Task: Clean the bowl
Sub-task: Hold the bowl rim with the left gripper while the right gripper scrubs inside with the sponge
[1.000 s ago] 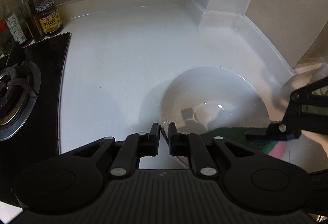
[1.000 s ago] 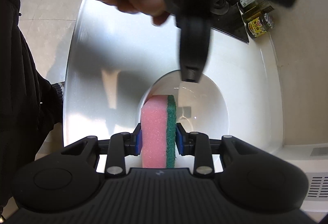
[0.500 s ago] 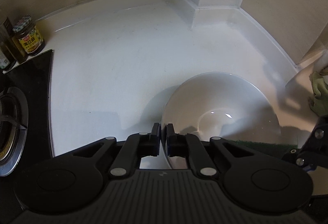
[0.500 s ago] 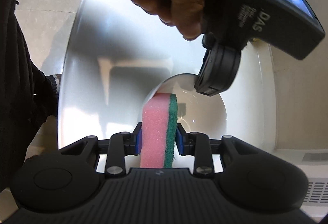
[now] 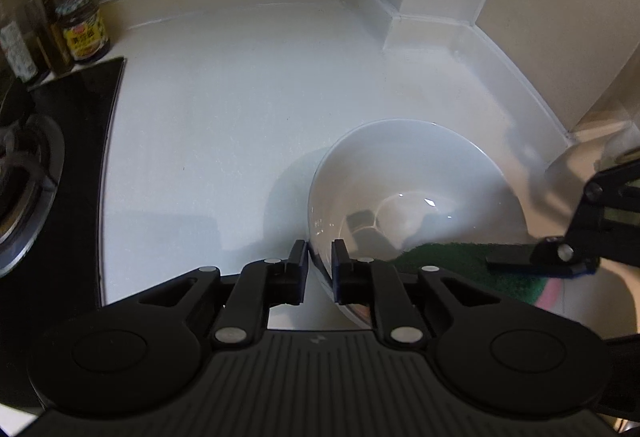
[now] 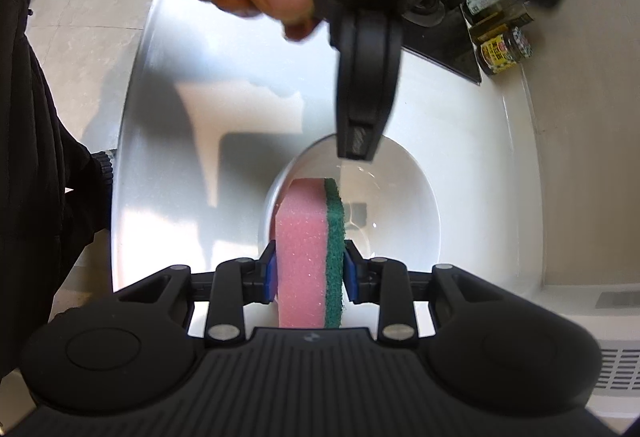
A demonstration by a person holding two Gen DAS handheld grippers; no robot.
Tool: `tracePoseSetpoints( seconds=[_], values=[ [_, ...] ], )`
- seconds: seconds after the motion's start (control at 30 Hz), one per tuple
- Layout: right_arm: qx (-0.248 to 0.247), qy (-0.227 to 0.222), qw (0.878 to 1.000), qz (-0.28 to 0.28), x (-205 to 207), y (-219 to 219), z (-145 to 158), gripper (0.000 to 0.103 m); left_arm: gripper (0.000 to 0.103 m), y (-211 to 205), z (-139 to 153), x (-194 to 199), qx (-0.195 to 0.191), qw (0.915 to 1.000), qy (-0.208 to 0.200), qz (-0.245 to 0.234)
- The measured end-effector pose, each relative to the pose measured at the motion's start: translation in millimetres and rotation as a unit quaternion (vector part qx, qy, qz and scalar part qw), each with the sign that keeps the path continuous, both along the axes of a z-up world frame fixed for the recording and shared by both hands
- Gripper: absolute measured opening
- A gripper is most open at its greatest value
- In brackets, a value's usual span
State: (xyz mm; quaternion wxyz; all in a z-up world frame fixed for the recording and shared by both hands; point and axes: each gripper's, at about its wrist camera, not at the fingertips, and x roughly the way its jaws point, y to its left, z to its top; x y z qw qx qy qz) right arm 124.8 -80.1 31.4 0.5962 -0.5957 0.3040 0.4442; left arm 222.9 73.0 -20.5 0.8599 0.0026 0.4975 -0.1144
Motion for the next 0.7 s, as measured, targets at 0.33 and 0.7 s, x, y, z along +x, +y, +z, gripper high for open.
tracePoseSetpoints(
  seconds=[0.33, 0.7],
  values=[
    [-0.014, -0.019, 1.000, -0.004, 5, -1, 2, 0.027, 0.005, -9, 6, 17, 0.007, 0.9999, -0.012, 0.008],
    [-0.015, -0.017, 1.000, -0.001, 3, -6, 2, 0.027, 0.016, -1, -3, -14, -0.040, 0.9983, -0.002, 0.043]
  ],
)
